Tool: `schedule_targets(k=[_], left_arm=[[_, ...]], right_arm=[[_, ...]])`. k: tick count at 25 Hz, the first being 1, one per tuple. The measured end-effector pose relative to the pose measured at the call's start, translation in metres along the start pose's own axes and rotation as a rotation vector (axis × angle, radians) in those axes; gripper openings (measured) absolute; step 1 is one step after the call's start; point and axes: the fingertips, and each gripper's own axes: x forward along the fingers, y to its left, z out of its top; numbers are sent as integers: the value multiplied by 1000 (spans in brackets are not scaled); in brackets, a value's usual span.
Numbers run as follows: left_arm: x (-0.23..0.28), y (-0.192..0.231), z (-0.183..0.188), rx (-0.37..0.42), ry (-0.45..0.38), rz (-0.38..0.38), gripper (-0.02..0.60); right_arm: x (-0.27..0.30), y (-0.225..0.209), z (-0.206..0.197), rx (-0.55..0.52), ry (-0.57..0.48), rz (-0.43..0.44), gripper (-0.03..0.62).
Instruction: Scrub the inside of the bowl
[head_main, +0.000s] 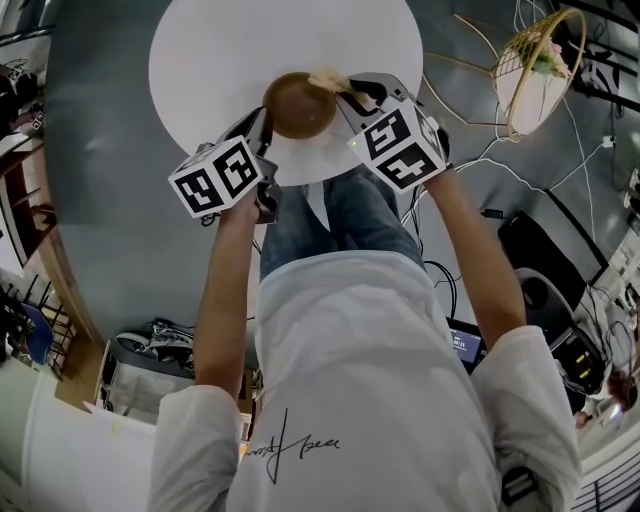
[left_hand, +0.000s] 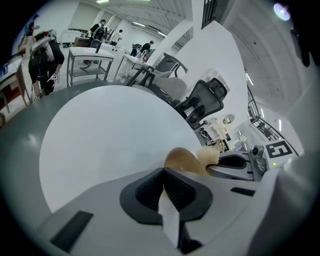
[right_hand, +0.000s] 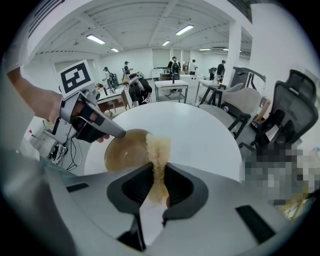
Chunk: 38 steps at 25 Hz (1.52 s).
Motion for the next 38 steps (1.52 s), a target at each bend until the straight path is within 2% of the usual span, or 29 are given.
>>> schedule_targets(k=[13,28,38], left_arm=[[1,0,-3,-49,-11,2,11],[1,-2,-1,-47,-8,-2,11],[2,1,0,-69,-14,-6,12]], right_arm=[[-3,7,-14,56,10,-14,84],[-10,18,-27,131,20,-23,84],[-7,24,-31,135,19,-16,84]])
